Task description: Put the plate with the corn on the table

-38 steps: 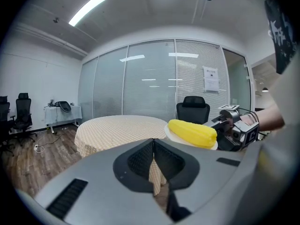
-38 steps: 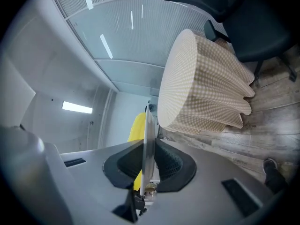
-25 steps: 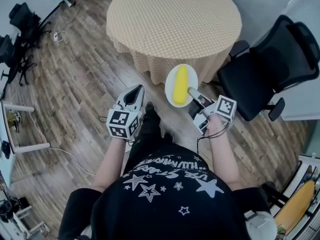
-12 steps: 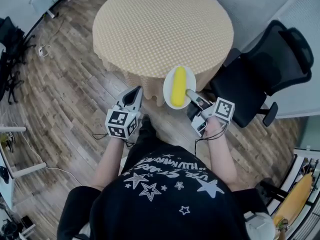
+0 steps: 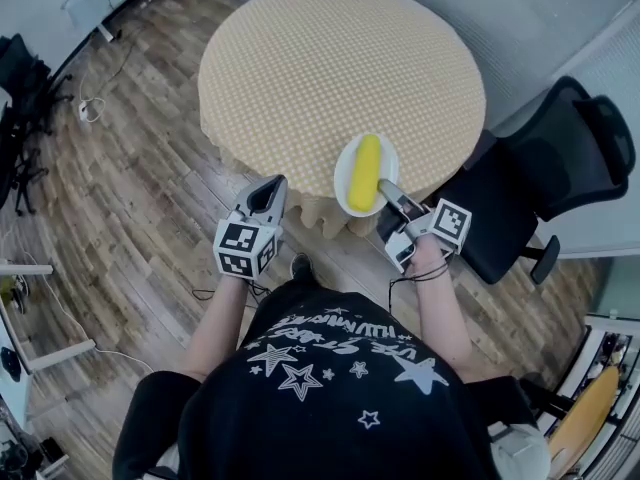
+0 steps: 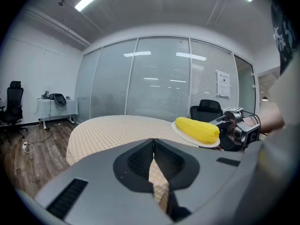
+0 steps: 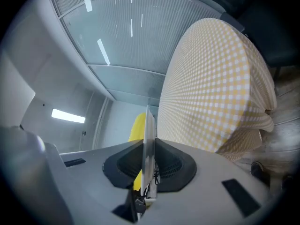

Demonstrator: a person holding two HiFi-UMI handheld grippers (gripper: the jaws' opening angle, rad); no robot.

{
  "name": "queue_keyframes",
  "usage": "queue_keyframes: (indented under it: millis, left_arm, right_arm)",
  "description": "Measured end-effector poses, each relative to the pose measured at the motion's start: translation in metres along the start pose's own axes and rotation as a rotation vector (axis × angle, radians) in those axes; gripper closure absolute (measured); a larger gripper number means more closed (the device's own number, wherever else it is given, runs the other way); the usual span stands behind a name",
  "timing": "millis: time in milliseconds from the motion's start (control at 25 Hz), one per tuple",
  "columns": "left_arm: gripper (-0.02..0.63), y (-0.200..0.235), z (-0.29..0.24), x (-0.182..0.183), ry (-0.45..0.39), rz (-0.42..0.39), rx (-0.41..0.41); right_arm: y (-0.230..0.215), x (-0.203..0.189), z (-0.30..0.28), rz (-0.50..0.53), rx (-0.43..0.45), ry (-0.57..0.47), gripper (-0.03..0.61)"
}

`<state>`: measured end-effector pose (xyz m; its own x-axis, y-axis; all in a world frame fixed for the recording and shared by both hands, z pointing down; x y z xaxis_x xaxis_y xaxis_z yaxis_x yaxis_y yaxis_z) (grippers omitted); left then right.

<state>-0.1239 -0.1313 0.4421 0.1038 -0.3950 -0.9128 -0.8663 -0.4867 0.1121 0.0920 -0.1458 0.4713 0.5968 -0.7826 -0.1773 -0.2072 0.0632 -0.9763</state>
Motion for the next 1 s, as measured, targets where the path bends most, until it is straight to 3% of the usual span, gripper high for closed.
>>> queue_keyframes:
  millis: [280,560,840,1000]
  left_arm:
    - [0.605,0.067,-0.013,0.003,-0.006,0.036,0.035]
    - [0.604,0.099,-0.038,0.008,0.013,0.006,-0.024]
    - [0.606,0.088,-0.071,0.018,0.036,-0.004,-0.085]
    - [0.605,0.095,-0.093,0.014,0.071,-0.002,-0.065]
  right_arm:
    - [-0.002,0.017,-0.052,-0.018,-0.011,-0.018,0.526]
    - [-0.004,0.028,-0.087,-0.012,-0.016,-0.056,0.523]
    - [-0.017,0.043,-0.091,-0.02,-0.058,-0.046,0.523]
    - [-0.038,0.069,-0.106,-0.048,-0.06,-0.032,0.523]
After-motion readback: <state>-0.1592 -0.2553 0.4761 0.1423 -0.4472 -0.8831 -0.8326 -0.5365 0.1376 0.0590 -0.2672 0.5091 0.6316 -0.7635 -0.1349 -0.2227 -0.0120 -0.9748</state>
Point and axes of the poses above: the fingertips, and each gripper's own axes: z backward along the fingers, y to its left, x out of its top, the point moved 1 cm from there along z, backward along the fingers, and after that the axes turned 6 degrees about y, right-handed, at the moved point
